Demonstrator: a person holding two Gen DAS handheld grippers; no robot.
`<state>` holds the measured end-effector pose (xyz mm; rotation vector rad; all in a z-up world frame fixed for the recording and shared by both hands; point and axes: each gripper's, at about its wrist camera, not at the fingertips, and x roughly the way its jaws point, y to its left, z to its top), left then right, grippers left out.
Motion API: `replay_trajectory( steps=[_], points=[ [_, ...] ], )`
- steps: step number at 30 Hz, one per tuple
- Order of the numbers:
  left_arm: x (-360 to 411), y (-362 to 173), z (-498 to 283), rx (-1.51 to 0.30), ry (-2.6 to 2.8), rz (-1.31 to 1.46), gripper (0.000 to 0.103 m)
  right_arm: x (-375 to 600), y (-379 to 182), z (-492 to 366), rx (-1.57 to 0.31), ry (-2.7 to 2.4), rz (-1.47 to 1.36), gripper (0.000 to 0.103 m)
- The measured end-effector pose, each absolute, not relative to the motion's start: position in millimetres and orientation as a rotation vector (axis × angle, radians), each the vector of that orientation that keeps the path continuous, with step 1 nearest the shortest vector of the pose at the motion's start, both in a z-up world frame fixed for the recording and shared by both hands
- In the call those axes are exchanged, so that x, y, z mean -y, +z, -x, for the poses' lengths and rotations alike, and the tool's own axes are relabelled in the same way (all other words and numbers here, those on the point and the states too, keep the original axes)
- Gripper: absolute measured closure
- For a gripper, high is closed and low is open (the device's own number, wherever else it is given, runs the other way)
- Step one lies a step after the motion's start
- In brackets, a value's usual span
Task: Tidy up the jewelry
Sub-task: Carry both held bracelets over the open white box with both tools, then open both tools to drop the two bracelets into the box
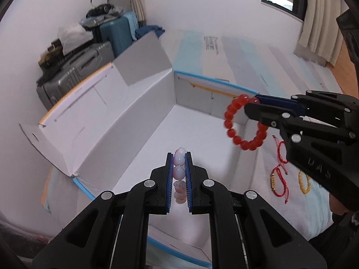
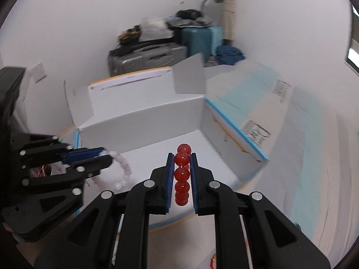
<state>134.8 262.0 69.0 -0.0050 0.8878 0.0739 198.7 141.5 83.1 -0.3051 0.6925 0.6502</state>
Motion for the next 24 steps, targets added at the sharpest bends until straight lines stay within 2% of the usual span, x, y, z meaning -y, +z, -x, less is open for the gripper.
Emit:
replay_trajectory(
  steps=[24],
  points=[
    [-296,-27,-179,-1.195,0.036,-0.089,0.094,-193,-22,-248,-1.024,0.729,0.603,0.090]
  ],
)
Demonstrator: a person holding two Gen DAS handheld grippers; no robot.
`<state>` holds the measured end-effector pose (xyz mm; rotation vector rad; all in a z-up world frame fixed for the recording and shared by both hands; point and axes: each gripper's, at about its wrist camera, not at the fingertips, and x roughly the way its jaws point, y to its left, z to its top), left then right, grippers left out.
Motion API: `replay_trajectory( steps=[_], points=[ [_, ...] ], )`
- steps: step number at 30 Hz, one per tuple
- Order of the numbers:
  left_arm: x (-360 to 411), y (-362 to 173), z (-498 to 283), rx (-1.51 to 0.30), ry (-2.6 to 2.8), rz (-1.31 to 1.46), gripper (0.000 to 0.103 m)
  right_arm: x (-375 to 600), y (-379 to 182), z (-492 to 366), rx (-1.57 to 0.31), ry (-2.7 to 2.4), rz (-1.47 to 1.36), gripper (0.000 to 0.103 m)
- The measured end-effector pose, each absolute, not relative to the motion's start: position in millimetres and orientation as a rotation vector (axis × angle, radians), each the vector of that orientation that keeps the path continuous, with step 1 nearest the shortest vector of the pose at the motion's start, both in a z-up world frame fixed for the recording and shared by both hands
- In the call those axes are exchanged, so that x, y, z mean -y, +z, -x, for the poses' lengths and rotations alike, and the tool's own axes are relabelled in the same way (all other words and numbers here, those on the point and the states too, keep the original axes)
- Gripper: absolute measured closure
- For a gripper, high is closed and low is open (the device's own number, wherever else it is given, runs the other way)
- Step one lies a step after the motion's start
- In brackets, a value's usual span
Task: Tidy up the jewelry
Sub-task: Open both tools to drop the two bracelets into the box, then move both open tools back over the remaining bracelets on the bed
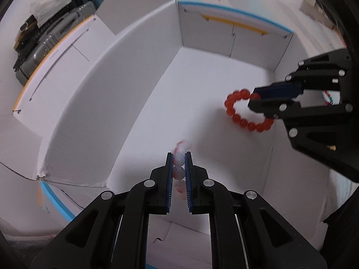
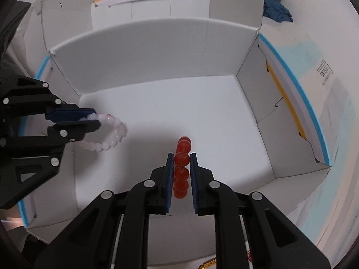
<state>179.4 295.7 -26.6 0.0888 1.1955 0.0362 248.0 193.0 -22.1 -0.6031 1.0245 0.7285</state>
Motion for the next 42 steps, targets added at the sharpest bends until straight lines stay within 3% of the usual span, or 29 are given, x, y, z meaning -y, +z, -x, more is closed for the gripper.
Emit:
replay_trajectory(
  steps=[7,9,13,16,18,23,26,35,42],
  points=[
    [-297,-31,-180,-1.185,0.047,-0.099,0.092,-190,-26,-247,-1.014,0.721,0.596,0.088],
    [-297,-30,-179,-1.163,0.071,-0.112,0.087,-190,-23,-245,-0.992,0.711,0.589,0.073],
    [-295,-24,-174,-1.107,0.089,-0.118,0.056,-184,-17,-239,-0.958,0.715,0.570,0.062],
    [-295,-18,-169,-1.076,0.107,-0.123,0.053,-178,-11,-233,-0.922,0.711,0.567,0.050],
    [-295,-12,-165,-1.055,0.124,-0.130,0.045,-174,-5,-232,-0.903,0.705,0.552,0.040],
    [-288,14,-162,-1.017,0.142,-0.116,0.030,-165,9,-227,-0.858,0.686,0.514,0.027],
    [-284,24,-153,-0.991,0.154,-0.118,0.022,-160,18,-226,-0.838,0.661,0.487,0.022],
    [-274,51,-132,-0.914,0.196,-0.094,0.008,-140,42,-217,-0.799,0.586,0.366,0.011],
    [-260,61,-121,-0.881,0.196,-0.081,0.006,-120,58,-205,-0.749,0.505,0.305,0.010]
  ],
)
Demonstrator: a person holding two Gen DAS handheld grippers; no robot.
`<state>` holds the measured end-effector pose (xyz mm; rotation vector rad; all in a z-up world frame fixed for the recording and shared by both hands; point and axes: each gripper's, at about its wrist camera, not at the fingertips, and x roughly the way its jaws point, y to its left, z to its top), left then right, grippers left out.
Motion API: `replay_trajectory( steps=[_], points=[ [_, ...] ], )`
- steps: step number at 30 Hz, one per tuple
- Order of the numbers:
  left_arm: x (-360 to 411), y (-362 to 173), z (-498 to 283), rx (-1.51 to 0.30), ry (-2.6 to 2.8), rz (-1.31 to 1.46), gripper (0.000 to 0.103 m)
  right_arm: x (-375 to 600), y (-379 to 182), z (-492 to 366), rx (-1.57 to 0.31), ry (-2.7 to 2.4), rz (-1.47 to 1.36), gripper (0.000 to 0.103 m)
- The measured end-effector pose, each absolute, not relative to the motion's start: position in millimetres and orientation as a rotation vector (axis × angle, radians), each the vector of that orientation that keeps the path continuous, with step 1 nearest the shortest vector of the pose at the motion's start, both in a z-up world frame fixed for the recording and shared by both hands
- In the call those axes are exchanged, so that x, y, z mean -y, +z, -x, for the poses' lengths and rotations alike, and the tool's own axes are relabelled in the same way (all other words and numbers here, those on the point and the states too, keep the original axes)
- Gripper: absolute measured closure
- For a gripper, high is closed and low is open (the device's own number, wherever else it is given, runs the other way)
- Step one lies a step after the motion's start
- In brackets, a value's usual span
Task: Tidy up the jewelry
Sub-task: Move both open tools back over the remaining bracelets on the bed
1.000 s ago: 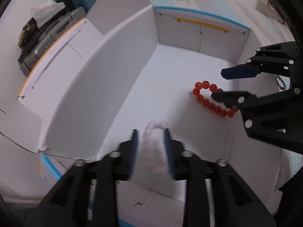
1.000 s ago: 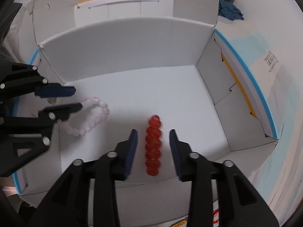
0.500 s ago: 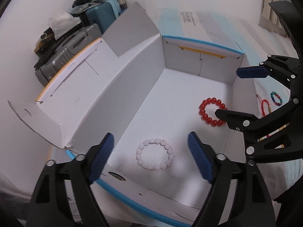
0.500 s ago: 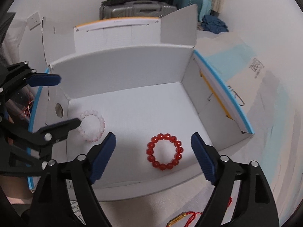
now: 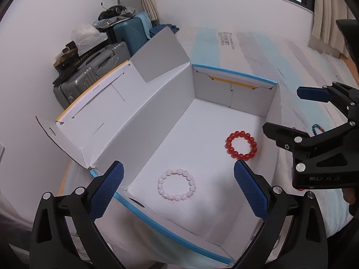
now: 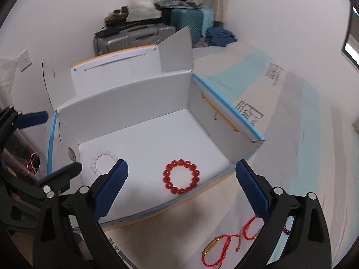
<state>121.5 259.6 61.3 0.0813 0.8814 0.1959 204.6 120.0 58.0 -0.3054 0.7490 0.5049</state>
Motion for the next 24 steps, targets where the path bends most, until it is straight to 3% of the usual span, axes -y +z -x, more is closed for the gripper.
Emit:
replay_trajectory(
  steps=[24],
  points=[
    [-164,80,-113,-0.772,0.088,-0.038,0.006,-1,78,-169,-0.675,0.344,0.175,0.010]
  ],
)
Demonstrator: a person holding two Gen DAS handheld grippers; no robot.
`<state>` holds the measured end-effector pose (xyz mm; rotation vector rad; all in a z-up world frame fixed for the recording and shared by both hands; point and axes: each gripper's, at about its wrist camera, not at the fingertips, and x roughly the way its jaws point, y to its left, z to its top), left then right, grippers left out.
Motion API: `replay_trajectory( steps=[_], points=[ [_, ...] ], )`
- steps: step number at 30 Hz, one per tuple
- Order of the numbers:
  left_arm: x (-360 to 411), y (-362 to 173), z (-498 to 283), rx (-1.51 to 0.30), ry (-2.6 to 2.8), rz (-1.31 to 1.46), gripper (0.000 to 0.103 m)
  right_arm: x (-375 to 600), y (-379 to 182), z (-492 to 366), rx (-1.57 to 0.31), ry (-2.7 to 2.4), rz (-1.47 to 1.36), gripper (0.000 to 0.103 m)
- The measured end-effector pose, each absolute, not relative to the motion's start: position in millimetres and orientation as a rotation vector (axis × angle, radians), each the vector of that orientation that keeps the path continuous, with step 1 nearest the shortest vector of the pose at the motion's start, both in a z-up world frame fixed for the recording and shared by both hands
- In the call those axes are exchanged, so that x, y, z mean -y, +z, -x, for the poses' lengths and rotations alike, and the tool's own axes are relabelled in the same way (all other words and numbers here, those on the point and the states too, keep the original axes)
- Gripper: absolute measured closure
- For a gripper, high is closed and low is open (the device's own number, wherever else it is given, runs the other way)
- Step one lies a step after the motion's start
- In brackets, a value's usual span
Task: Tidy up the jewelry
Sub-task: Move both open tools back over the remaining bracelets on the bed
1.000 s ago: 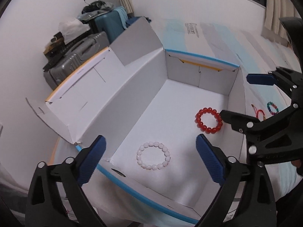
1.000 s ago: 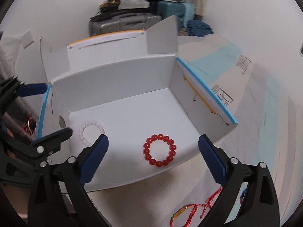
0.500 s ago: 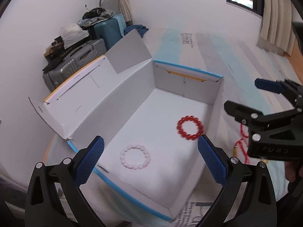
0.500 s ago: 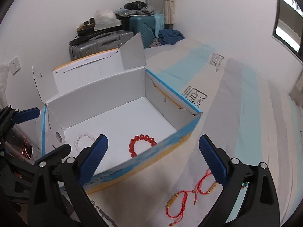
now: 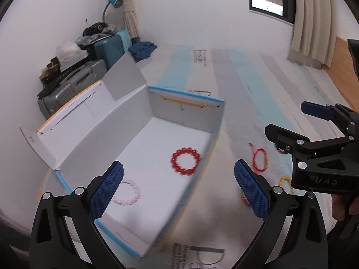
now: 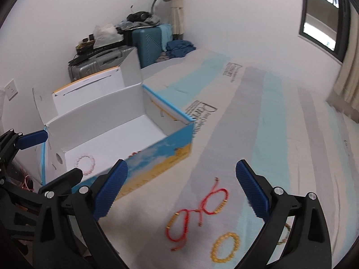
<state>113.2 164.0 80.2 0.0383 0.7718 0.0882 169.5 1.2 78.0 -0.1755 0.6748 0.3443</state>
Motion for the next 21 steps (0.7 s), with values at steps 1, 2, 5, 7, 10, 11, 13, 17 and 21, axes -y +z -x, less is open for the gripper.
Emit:
replay_trajectory(
  steps=[1,2,5,7,10,11,13,17,21],
  points=[
    [-156,82,-113,-0.762,0.081,-0.038,0.006,5,79,-168,-0.673,0.336,0.170,0.010],
    [-153,83,-113,-0.759,0.077,-0.037,0.006,13,81,-166,-0.668,0.326,0.163,0.010],
    [-138,86,-114,-0.744,0.072,-0.042,0.006,28,86,-163,-0.656,0.301,0.156,0.010],
    [-128,86,-114,-0.738,0.068,-0.042,0.006,42,88,-159,-0.653,0.282,0.145,0.010],
    [-117,85,-114,-0.739,0.052,-0.044,0.006,56,88,-156,-0.654,0.259,0.139,0.010],
    [-112,84,-114,-0.741,0.050,-0.050,0.006,59,88,-156,-0.656,0.254,0.138,0.010],
    [-105,83,-114,-0.743,0.040,-0.051,0.006,71,87,-153,-0.658,0.237,0.133,0.010],
    [-90,77,-115,-0.748,0.021,-0.057,0.006,90,84,-150,-0.663,0.204,0.135,0.010],
    [-75,67,-116,-0.751,-0.002,-0.052,0.006,117,74,-143,-0.668,0.171,0.119,0.010]
  ],
)
